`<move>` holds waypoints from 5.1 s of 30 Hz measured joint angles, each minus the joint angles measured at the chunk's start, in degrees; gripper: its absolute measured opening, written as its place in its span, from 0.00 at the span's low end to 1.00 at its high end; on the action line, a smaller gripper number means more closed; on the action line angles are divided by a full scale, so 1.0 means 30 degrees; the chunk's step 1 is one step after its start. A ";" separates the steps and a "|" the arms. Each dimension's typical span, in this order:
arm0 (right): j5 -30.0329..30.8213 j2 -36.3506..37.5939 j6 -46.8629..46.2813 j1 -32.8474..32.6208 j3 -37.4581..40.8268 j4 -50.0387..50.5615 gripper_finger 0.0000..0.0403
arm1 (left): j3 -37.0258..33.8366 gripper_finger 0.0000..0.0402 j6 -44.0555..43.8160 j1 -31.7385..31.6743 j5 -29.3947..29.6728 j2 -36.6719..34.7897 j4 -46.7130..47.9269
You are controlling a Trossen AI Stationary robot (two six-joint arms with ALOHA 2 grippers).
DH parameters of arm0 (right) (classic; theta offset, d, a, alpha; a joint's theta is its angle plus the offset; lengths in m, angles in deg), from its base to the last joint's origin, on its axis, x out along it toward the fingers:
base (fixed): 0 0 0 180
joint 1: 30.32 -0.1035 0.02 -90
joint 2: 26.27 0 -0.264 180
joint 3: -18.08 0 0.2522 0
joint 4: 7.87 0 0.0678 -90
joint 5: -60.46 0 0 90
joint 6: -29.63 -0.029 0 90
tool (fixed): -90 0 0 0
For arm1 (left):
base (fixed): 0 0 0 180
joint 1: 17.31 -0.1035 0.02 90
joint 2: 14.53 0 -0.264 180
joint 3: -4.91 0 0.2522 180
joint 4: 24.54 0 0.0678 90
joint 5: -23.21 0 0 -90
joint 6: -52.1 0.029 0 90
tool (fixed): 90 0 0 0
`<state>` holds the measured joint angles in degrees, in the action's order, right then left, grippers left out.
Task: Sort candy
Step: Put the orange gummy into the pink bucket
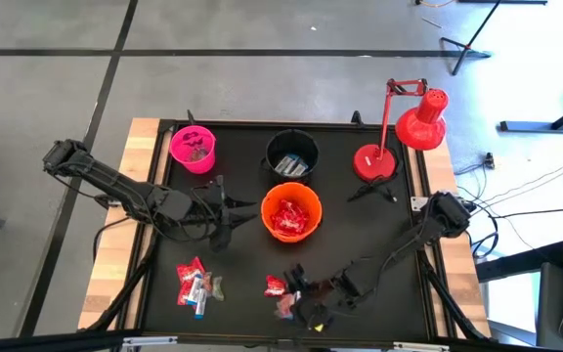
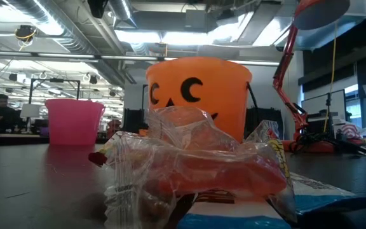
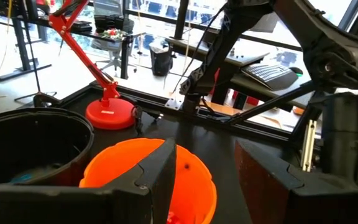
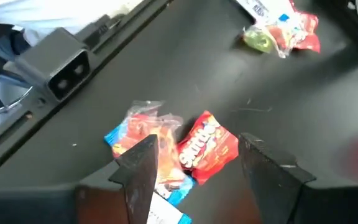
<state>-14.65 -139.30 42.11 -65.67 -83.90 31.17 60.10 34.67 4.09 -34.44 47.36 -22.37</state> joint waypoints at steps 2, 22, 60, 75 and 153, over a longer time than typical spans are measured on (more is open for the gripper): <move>-0.0207 -0.0126 0.0050 0.0166 -0.0002 0.0164 0.55 | 0.0000 0.38 -0.0007 0.0005 0.0017 0.0000 0.0005; -0.2664 -0.1926 -0.0098 0.1100 -0.0017 0.0256 0.55 | 0.0000 0.38 -0.0138 0.0002 -0.0005 0.0000 0.0153; -0.2133 -0.3019 -0.4987 0.1151 -0.0769 0.2596 0.03 | 0.0000 0.38 -0.1191 0.0861 -0.0177 0.0852 0.0139; 0.5599 -0.2954 -0.6262 -0.0169 -0.7354 0.6923 0.03 | 0.0000 0.38 -0.1705 0.4234 -0.0177 0.0852 0.0117; 0.8385 -0.3002 -0.9189 0.0114 -1.2745 1.0103 0.20 | 0.0000 0.00 -0.1022 0.6126 0.9188 -0.0069 0.5822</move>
<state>10.50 -148.30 14.54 -65.33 -122.14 61.48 60.10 31.61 22.47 -6.87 47.16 -4.90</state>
